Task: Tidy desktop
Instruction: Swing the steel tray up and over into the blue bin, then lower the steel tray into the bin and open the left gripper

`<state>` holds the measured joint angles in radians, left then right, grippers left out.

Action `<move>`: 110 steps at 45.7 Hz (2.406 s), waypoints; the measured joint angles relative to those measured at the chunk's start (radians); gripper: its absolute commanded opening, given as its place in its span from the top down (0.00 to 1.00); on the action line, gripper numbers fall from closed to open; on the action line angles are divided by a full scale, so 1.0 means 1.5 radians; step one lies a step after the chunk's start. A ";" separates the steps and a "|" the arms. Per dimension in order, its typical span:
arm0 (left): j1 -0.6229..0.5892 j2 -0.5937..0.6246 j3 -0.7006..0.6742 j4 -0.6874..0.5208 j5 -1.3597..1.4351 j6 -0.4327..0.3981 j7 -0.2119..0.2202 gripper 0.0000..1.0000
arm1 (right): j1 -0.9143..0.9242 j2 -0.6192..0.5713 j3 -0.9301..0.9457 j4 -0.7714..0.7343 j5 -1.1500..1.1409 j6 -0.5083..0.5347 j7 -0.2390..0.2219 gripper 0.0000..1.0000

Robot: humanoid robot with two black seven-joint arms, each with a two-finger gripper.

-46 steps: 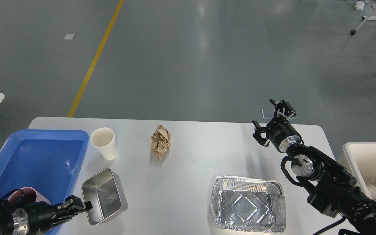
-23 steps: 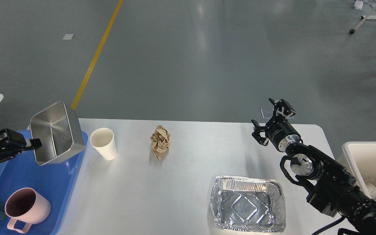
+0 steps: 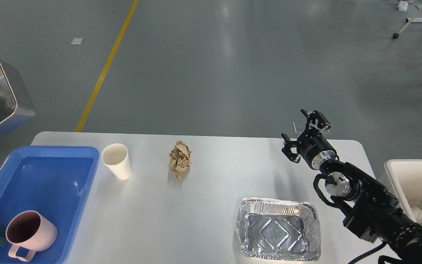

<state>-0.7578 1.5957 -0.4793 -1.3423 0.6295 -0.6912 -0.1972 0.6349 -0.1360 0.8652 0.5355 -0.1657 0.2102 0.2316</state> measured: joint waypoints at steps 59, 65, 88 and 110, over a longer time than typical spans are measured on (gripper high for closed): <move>0.115 -0.462 0.104 0.576 -0.001 0.029 0.001 1.00 | -0.016 -0.007 -0.001 -0.002 0.000 0.000 0.000 0.00; 0.115 -0.472 0.105 0.580 -0.001 0.036 0.002 1.00 | -0.019 -0.007 -0.001 -0.002 0.000 0.000 0.000 0.00; 0.115 -0.516 0.106 0.587 -0.001 0.088 0.052 0.96 | -0.022 -0.007 -0.001 -0.003 0.000 0.000 0.000 0.00; 0.111 -0.578 0.103 0.625 -0.012 0.091 0.153 0.89 | -0.022 -0.007 -0.001 -0.002 0.000 0.000 0.000 0.00</move>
<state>-0.5918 0.7292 -0.3249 -0.4042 0.6119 -0.5540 0.0323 0.6013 -0.1470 0.8636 0.5326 -0.1657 0.2102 0.2316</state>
